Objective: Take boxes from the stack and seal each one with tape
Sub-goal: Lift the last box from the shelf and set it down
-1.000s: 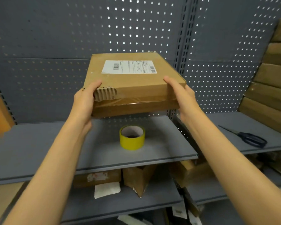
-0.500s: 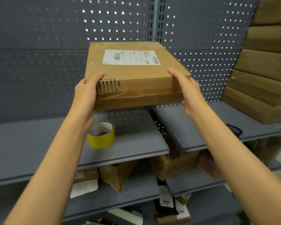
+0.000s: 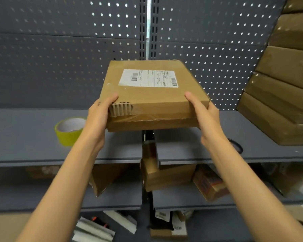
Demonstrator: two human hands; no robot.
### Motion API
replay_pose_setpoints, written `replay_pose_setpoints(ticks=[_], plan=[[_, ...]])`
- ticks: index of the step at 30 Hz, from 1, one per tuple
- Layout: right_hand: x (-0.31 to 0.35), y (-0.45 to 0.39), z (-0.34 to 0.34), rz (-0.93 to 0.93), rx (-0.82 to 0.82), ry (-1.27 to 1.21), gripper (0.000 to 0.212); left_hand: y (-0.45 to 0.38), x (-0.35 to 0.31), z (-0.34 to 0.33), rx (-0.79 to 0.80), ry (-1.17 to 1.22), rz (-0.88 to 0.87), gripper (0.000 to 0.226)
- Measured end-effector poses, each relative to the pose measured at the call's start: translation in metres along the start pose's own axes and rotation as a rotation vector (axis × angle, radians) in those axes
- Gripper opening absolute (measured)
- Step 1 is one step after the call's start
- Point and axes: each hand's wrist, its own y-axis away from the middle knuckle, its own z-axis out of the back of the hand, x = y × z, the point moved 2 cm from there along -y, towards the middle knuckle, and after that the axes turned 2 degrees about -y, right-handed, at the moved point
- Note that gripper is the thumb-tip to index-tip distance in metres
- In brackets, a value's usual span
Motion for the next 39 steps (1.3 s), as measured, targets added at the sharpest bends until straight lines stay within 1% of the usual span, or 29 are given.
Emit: replay_pose_setpoints(ticks=[3,6,12,15,18,20,25,31,36,39], plan=[[-0.014,-0.005,0.018,-0.03,0.022,0.007,0.043,0.011,0.018,-0.01,-0.002,-0.015,0.022,0.039],[-0.03,-0.005,0.029,-0.076,0.032,0.016,0.048,0.017,0.032,-0.015,0.006,-0.02,0.044,0.037],[-0.051,-0.005,0.039,-0.136,0.045,0.007,0.04,0.018,0.054,-0.015,-0.009,-0.087,0.101,0.042],[-0.061,-0.006,0.041,-0.158,0.037,0.021,0.044,0.018,0.062,-0.016,-0.01,-0.11,0.119,0.043],[-0.067,-0.008,0.04,-0.165,0.023,0.047,0.052,0.015,0.07,-0.012,-0.007,-0.132,0.141,0.053],[-0.07,-0.009,0.039,-0.158,0.025,0.047,0.056,0.011,0.072,-0.01,0.0,-0.142,0.14,0.054],[-0.072,-0.011,0.036,-0.159,0.049,0.066,0.044,0.002,0.073,-0.011,0.021,-0.159,0.136,0.045],[-0.075,-0.017,0.033,-0.136,0.052,0.081,0.057,-0.007,0.073,-0.014,0.027,-0.185,0.109,0.049],[-0.076,-0.02,0.033,-0.137,0.072,0.095,0.059,-0.011,0.075,-0.016,0.01,-0.167,0.091,0.048],[-0.07,-0.017,0.035,-0.15,0.103,0.144,0.069,-0.01,0.074,-0.015,0.018,-0.187,0.094,0.054]])
